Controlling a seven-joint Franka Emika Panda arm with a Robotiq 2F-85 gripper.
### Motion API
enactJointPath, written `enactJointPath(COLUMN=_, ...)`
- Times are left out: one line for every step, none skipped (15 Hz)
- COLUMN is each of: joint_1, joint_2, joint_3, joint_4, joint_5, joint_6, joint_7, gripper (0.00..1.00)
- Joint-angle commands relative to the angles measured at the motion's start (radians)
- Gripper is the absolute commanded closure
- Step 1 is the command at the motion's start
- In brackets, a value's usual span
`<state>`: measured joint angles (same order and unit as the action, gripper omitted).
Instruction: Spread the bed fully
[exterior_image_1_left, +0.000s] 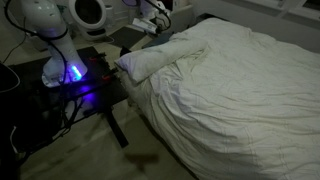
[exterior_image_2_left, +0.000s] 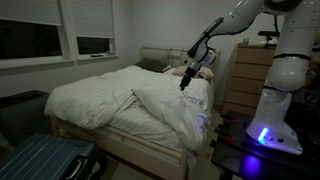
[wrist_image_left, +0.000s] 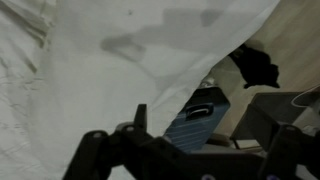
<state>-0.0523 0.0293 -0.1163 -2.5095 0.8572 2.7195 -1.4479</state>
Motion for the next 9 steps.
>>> enactJointPath(joint_1=-0.002, joint_2=0.136, joint_3=0.011, joint_4=0.101, joint_5=0.179, joint_6=0.137, joint_7=-0.070, gripper=0.00)
enactJointPath(joint_1=-0.004, joint_2=0.180, joint_3=0.011, joint_4=0.131, joint_5=0.197, joint_6=0.172, joint_7=-0.053, gripper=0.00)
enactJointPath(joint_1=-0.004, joint_2=0.221, joint_3=0.012, joint_4=0.157, joint_5=0.217, joint_6=0.210, joint_7=-0.038, gripper=0.00)
enactJointPath(joint_1=-0.005, joint_2=0.266, joint_3=0.008, joint_4=0.184, joint_5=0.225, joint_6=0.241, joint_7=-0.015, gripper=0.00)
enactJointPath(joint_1=-0.006, joint_2=0.308, joint_3=0.007, joint_4=0.210, joint_5=0.237, joint_6=0.262, joint_7=-0.007, gripper=0.00)
enactJointPath(joint_1=-0.006, joint_2=0.351, joint_3=0.001, joint_4=0.235, joint_5=0.234, joint_6=0.273, joint_7=0.022, gripper=0.00)
enactJointPath(joint_1=0.000, joint_2=0.395, joint_3=-0.015, joint_4=0.256, joint_5=0.213, joint_6=0.274, joint_7=0.072, gripper=0.00)
enactJointPath(joint_1=0.010, joint_2=0.440, joint_3=-0.035, joint_4=0.276, joint_5=0.188, joint_6=0.268, joint_7=0.133, gripper=0.00)
enactJointPath(joint_1=0.016, joint_2=0.479, joint_3=-0.051, joint_4=0.296, joint_5=0.176, joint_6=0.257, joint_7=0.182, gripper=0.00)
